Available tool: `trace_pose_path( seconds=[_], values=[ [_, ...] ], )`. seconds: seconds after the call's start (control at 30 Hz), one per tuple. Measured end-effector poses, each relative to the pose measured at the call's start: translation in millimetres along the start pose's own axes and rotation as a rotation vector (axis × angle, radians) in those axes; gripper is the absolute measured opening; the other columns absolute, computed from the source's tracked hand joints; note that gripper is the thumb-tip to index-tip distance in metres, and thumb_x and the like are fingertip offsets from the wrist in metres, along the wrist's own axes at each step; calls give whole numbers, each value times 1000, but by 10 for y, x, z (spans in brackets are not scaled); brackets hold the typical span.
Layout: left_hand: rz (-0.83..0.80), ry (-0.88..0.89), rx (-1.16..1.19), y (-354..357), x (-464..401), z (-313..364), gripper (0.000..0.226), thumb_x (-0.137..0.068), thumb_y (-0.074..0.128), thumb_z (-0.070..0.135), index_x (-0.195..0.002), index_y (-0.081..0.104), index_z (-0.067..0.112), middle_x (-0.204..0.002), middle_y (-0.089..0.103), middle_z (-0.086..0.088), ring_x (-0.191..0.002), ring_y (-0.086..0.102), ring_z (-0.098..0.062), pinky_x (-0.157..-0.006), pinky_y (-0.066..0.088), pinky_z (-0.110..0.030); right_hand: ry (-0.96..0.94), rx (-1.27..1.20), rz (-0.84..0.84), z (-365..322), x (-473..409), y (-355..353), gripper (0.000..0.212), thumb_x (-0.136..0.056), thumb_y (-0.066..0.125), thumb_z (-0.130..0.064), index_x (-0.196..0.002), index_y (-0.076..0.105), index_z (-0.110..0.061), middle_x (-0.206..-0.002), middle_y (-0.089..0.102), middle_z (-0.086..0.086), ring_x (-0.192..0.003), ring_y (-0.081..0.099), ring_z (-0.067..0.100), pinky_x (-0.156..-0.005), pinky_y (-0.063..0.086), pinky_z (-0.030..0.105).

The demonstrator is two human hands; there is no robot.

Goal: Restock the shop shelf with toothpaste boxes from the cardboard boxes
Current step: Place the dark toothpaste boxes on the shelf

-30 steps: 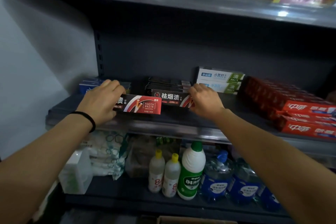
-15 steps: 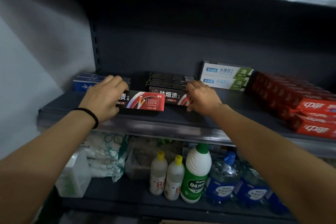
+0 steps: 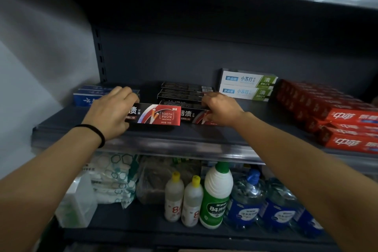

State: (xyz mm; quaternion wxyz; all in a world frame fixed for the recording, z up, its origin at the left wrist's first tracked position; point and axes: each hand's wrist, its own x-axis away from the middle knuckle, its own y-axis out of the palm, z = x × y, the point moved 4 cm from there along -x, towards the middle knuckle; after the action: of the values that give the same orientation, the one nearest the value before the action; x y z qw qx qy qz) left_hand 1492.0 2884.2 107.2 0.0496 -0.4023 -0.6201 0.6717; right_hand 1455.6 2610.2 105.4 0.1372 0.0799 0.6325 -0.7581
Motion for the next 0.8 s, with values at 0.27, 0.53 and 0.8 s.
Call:
trace_pose_path(
  seconds=[0.27, 0.53, 0.8],
  values=[
    [31, 36, 4, 39, -31, 1, 51, -69, 78, 18, -113, 52, 16, -113, 49, -1, -105, 45, -18, -60, 39, -31, 1, 47, -7, 1, -106, 19, 35, -81, 69, -27, -109, 55, -12, -116, 55, 7, -106, 55, 27, -70, 41, 33],
    [17, 35, 2, 53, -72, 56, 51, -72, 76, 19, -116, 50, 18, -116, 47, 0, -108, 43, -17, -66, 43, -32, 15, 67, -17, 20, -162, 53, 40, -82, 67, -24, -117, 53, -11, -121, 54, 8, -113, 52, 27, -76, 46, 36],
    [42, 48, 8, -35, -121, 284, 51, -73, 75, 17, -118, 51, 16, -117, 48, -1, -109, 44, -18, -71, 43, -31, -85, 36, -41, 82, 31, -181, 46, -79, 69, -25, -120, 53, -13, -120, 54, 5, -111, 53, 25, -80, 51, 38]
  ],
)
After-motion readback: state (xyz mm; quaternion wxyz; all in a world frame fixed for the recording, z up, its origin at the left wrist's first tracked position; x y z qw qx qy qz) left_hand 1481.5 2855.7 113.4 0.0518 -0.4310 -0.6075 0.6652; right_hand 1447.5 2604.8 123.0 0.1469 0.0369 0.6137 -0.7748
